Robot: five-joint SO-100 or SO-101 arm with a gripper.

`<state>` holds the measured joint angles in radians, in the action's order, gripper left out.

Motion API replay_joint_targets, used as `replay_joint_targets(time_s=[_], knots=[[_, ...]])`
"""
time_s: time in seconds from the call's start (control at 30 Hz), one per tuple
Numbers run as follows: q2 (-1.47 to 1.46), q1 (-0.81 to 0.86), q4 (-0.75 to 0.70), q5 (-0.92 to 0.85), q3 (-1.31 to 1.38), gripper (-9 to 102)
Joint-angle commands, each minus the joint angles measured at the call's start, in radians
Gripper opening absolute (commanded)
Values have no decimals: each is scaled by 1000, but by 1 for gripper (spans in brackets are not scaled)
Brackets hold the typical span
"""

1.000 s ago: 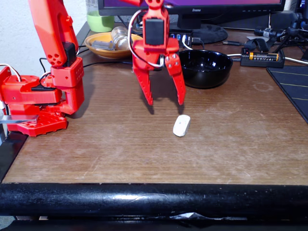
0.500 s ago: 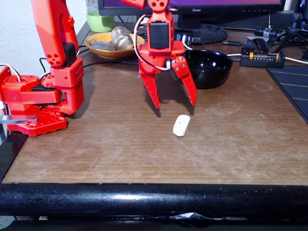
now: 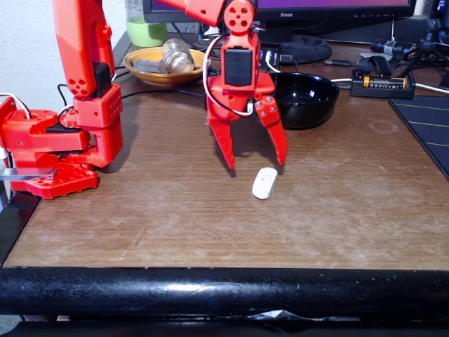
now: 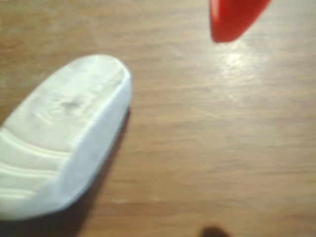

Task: Ramasse la gomme et mets-la dans le bol.

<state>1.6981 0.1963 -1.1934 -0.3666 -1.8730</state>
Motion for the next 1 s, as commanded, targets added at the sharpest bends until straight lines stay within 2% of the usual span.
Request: replay_joint_targets(time_s=[0.0,0.97], knots=[[2,-14,-2,11,86,28],[-129,-21,112,3,38,28]])
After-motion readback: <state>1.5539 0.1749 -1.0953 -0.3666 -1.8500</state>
